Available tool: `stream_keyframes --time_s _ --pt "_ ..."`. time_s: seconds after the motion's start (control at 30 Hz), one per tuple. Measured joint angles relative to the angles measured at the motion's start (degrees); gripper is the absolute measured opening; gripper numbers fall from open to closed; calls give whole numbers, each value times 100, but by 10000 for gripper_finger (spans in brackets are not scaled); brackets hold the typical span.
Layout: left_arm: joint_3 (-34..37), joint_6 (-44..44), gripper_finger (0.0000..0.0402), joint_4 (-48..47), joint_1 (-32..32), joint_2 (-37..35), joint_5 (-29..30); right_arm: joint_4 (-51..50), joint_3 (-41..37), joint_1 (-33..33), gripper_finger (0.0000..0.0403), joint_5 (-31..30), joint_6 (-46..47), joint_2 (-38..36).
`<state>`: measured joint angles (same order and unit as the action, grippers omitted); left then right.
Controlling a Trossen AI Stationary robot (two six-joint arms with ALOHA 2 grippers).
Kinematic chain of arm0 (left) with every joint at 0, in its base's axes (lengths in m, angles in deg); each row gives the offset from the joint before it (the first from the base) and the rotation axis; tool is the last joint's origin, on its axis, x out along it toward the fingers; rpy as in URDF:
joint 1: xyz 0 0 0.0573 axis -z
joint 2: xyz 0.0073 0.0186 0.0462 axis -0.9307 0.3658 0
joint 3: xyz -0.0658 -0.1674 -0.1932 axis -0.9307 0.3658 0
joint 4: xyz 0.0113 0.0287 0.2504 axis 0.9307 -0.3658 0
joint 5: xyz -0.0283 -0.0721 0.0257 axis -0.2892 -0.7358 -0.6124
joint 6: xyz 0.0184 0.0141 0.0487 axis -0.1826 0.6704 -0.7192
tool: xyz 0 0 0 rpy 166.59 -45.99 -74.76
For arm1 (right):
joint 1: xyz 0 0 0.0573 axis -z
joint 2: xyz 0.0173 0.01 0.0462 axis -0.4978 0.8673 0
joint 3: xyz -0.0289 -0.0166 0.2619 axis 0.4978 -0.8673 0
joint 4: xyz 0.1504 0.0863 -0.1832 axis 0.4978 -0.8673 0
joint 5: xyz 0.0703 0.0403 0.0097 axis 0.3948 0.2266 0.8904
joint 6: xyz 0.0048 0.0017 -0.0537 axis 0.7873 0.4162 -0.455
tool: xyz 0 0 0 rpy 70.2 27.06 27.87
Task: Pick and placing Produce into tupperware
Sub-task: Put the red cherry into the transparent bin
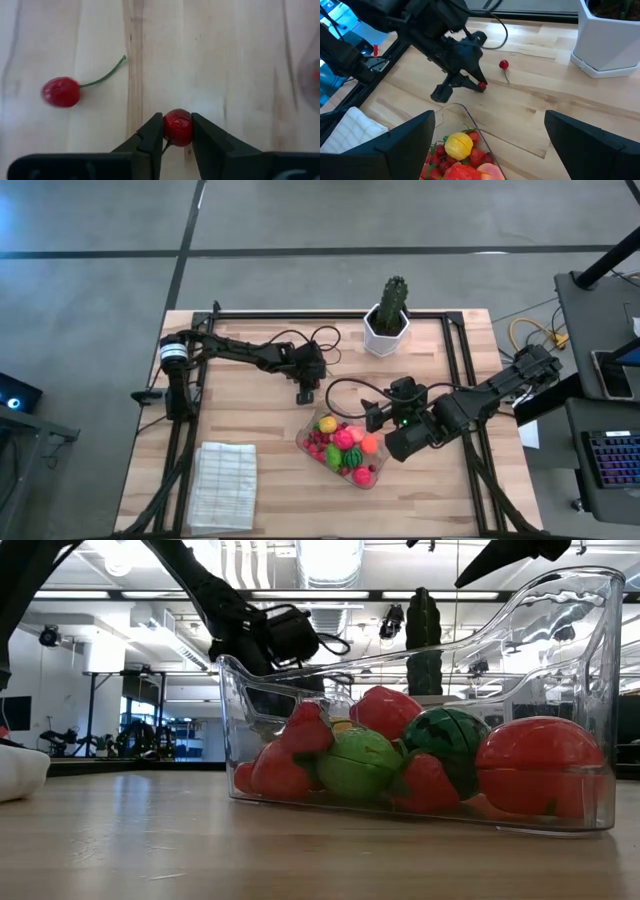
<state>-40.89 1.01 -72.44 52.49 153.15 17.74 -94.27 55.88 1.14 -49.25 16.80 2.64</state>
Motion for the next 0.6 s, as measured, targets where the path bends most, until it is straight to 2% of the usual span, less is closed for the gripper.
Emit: stream_keyframes --time_s 0.1,0.23,0.4,0.5,0.6 --pt "0 67 69 -331 6 -289 17 4 -1 0 368 1 0 0" --pt "-65 631 68 -1022 107 -1017 12 1 -1 0 368 1 -3 0" --pt "92 891 68 -597 474 -2137 -178 -1 -1 0 368 1 -167 2" --pt "131 990 68 -313 745 -2435 -253 8 -5 0 368 1 -286 1" --pt "96 1516 68 -72 1016 -2469 -641 10 -9 0 368 1 -289 2"
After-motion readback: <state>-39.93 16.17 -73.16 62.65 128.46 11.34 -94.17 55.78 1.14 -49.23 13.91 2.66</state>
